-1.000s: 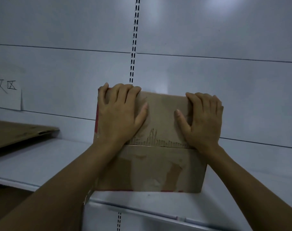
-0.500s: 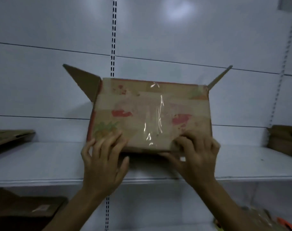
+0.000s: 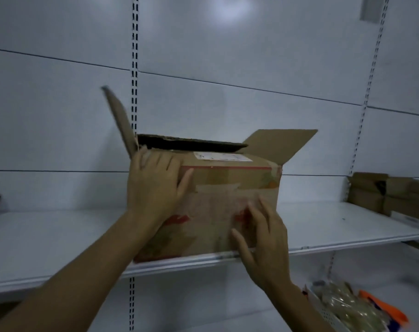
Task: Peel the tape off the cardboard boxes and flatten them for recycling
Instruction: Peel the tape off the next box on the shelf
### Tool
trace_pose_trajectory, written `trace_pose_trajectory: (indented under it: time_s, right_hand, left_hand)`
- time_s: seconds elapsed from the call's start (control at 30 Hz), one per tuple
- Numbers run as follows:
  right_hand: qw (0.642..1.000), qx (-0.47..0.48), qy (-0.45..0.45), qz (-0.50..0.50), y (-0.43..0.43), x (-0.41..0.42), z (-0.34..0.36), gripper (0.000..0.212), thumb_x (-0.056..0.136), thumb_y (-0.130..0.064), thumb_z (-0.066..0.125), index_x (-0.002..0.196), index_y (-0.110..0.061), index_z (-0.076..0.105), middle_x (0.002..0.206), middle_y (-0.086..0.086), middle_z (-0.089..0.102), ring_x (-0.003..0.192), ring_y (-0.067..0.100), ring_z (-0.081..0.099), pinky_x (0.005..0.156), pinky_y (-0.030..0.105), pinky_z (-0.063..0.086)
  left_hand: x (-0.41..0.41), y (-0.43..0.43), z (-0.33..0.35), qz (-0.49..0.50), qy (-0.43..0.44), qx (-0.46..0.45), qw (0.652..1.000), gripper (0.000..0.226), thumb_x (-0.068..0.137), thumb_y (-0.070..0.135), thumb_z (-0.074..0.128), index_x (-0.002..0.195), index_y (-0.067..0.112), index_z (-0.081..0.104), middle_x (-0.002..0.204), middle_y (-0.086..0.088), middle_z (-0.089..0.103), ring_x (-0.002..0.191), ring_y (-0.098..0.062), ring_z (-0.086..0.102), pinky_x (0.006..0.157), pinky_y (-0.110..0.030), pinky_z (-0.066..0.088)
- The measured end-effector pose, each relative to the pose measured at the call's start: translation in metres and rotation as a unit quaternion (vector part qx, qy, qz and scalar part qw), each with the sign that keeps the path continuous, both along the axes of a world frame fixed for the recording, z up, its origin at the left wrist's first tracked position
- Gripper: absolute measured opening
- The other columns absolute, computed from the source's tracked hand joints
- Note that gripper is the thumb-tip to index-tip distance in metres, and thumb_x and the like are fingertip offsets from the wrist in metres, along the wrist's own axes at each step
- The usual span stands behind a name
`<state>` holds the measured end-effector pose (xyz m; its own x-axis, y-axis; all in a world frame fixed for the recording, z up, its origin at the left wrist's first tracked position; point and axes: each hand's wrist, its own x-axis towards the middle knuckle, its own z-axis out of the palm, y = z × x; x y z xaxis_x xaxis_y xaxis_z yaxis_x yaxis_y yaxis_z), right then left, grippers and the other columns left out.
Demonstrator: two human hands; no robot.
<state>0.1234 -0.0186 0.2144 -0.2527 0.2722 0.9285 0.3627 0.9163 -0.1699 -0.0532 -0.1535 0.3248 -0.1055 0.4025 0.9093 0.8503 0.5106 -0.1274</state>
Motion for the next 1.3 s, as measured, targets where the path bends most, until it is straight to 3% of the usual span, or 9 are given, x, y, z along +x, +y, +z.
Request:
trace_pose_trajectory:
  time_s: [0.2,0.33,0.53,0.67,0.9,1.03,1.13,1.23,1.3]
  right_hand:
    - [0.999,-0.033,-0.034,0.011,0.003,-0.029,0.125,0.063,0.091,-0.064,0.030,0.144,-0.029,0.038,0.154,-0.004,0.031,0.142,0.015,0.025,0.115,0.040,0.017]
    - [0.994,0.008,-0.111,-0.001,0.011,-0.058,0.138,0.068,0.090,-0.070,0.019,0.118,-0.029,0.066,0.118,-0.008,0.067,0.111,0.011,0.058,0.104,0.037,0.036]
    - [0.997,0.068,0.005,0.036,0.020,-0.064,0.108,0.055,0.091,-0.065,0.032,0.106,-0.027,0.070,0.105,-0.009,0.069,0.099,0.010,0.056,0.093,0.022,0.024]
    - [0.996,0.061,0.054,0.036,0.016,-0.075,0.096,0.054,0.096,-0.060,0.030,0.106,-0.023,0.068,0.105,-0.004,0.067,0.102,0.014,0.054,0.101,0.025,0.022]
    - [0.996,0.063,0.063,-0.032,0.019,-0.086,0.086,0.053,0.098,-0.054,0.022,0.114,-0.019,0.059,0.113,0.004,0.064,0.108,0.018,0.046,0.103,0.037,0.025]
    - [0.995,0.071,0.067,-0.036,0.018,-0.087,0.084,0.049,0.098,-0.052,0.022,0.117,-0.019,0.053,0.117,0.006,0.062,0.110,0.020,0.046,0.104,0.037,0.025]
    - [0.995,0.061,0.073,-0.029,0.014,-0.088,0.084,0.049,0.099,-0.051,0.024,0.129,-0.018,0.046,0.129,0.007,0.057,0.120,0.022,0.043,0.108,0.038,0.023]
    - [0.996,0.058,0.065,-0.035,0.011,-0.088,0.082,0.055,0.099,-0.050,0.023,0.140,-0.016,0.038,0.142,0.009,0.047,0.130,0.024,0.037,0.113,0.038,0.017]
    - [0.996,0.052,0.059,-0.034,0.011,-0.089,0.080,0.056,0.100,-0.050,0.023,0.143,-0.016,0.033,0.147,0.009,0.041,0.136,0.024,0.032,0.117,0.036,0.011]
  left_hand:
    - [-0.012,0.015,-0.016,-0.001,0.042,0.094,0.995,0.040,0.094,0.040,0.043,0.109,0.010,0.066,0.104,-0.010,0.068,0.097,-0.029,0.052,0.091,-0.044,0.035]
    - [-0.020,0.019,-0.020,-0.010,0.057,0.102,0.993,0.042,0.094,0.040,0.043,0.114,0.010,0.065,0.109,-0.010,0.067,0.100,-0.029,0.053,0.091,-0.045,0.037]
    - [-0.021,0.020,-0.020,-0.028,0.058,0.111,0.992,0.040,0.095,0.039,0.040,0.107,0.012,0.067,0.104,-0.006,0.068,0.098,-0.026,0.053,0.087,-0.041,0.036]
    - [0.005,0.010,0.021,-0.085,-0.081,0.103,0.988,0.044,0.098,0.041,0.035,0.077,0.020,0.067,0.071,0.006,0.058,0.073,-0.019,0.055,0.068,-0.031,0.034]
    - [-0.032,0.044,0.082,0.110,-0.353,-0.185,0.911,0.068,0.094,0.063,0.023,0.144,0.019,0.034,0.146,-0.014,0.035,0.127,-0.035,0.041,0.098,-0.045,0.037]
    - [-0.039,0.043,0.075,0.043,-0.388,-0.081,0.917,0.073,0.092,0.062,0.038,0.149,0.020,0.020,0.153,-0.019,0.014,0.129,-0.041,0.037,0.099,-0.047,0.039]
    - [-0.037,0.027,0.075,-0.104,-0.387,0.122,0.908,0.082,0.089,0.042,0.061,0.151,0.025,0.010,0.156,-0.013,0.006,0.126,-0.033,0.042,0.097,-0.040,0.040]
    - [-0.028,0.014,0.074,-0.223,-0.365,0.314,0.847,0.092,0.087,0.030,0.067,0.152,0.029,0.001,0.159,-0.007,0.002,0.121,-0.006,0.034,0.096,-0.025,0.033]
    - [-0.027,0.010,0.075,-0.253,-0.421,0.350,0.798,0.096,0.086,0.039,0.067,0.153,0.025,0.000,0.157,-0.009,0.019,0.129,-0.011,0.036,0.104,-0.030,0.034]
